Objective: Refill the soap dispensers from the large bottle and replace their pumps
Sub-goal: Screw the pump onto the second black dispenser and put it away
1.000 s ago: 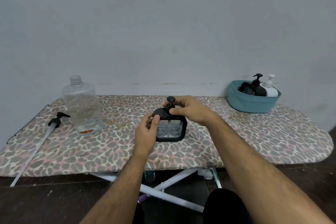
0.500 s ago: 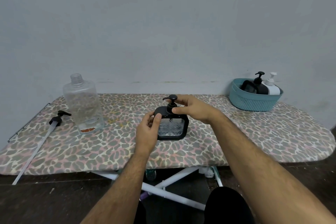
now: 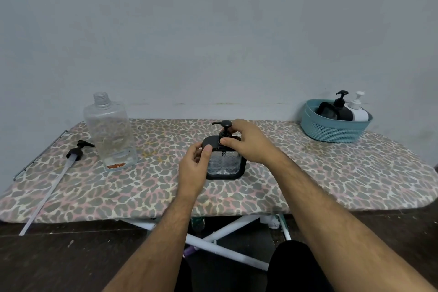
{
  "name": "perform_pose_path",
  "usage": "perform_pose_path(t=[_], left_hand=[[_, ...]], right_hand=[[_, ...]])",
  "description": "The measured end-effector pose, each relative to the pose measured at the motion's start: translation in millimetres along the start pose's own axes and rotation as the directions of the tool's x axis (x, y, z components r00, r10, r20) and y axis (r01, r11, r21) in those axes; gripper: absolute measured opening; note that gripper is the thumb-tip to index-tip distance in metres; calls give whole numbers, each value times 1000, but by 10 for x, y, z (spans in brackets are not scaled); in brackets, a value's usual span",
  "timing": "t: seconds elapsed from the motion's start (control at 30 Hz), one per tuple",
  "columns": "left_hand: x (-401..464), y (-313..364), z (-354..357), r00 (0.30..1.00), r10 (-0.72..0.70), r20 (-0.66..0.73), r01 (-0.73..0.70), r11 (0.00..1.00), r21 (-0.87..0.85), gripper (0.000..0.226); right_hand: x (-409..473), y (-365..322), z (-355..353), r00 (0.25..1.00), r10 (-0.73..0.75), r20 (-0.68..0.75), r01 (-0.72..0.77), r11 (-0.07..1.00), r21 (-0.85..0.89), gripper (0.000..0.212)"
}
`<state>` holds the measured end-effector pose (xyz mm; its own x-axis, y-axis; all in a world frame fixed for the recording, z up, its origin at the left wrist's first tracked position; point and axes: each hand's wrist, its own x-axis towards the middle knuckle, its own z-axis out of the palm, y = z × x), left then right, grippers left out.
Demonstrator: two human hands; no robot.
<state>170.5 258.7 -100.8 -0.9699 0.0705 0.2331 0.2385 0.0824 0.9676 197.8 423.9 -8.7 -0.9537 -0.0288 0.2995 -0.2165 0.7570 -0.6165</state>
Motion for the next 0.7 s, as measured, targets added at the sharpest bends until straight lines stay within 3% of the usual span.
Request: perform_pose_path(t=[0.17, 0.3, 0.4, 0.53, 0.7], left_hand=[[8, -13, -3, 1000, 4, 5, -4, 1000, 0, 50], [20, -24, 3, 1000, 14, -6, -14, 1000, -6, 38], [32, -39, -2, 1000, 26, -2, -26, 1000, 1, 35], [6, -8, -8, 999, 45, -16, -45, 999, 22, 35], [-2, -4, -1, 998, 57, -29, -55, 997, 50, 23]], right_hand=[[40, -36, -118, 983, 97, 157, -122, 979, 165, 33], [47, -35, -98, 985, 103, 137, -128, 974, 187, 25], [41, -18, -78, 991, 65, 119, -74, 995, 66, 31], [34, -41, -63, 995, -48, 85, 66, 973, -221, 32], [-2, -93, 3, 998, -69, 9, 67, 913, -403, 36]])
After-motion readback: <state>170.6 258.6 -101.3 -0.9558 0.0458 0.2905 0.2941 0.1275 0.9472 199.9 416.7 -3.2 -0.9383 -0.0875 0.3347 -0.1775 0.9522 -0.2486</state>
